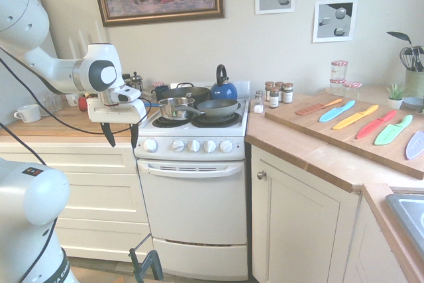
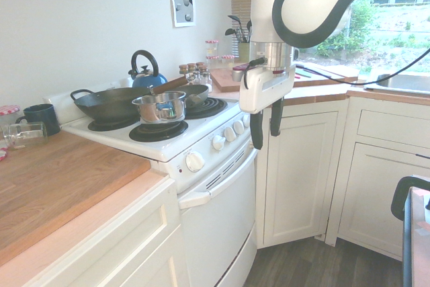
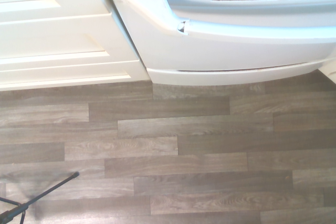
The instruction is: Open the oven
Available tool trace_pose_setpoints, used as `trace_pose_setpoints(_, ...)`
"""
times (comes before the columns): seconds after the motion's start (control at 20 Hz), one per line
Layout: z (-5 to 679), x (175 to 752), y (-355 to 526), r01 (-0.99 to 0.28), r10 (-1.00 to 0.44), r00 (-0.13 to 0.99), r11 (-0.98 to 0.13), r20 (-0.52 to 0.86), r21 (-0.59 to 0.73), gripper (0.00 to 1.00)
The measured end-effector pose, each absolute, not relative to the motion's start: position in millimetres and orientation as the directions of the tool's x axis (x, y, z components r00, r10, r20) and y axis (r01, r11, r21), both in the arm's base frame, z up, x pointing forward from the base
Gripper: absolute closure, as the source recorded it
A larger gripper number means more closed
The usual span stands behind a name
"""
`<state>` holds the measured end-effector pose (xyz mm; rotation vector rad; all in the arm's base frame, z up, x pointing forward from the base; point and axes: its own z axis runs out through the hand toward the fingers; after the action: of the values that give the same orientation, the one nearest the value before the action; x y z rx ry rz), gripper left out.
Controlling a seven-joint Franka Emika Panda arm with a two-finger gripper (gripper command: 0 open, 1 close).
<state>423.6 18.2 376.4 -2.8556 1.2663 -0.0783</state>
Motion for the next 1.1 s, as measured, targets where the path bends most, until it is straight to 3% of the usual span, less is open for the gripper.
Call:
trace_pose_setpoints(0.35,340.3,429.3,0.4,-0.765,-0.766,0.643,-0.643,0.008,-0.015,0.00)
trace_pose_setpoints(0.7,241.0,474.5,-49.7,-0.772,-0.777,0.624,-0.629,0.080,-0.087,0.00)
trace_pose_setpoints(1.1,213.2,541.8,-66.9,-0.754,-0.773,0.613,-0.634,0.162,-0.173,0.00)
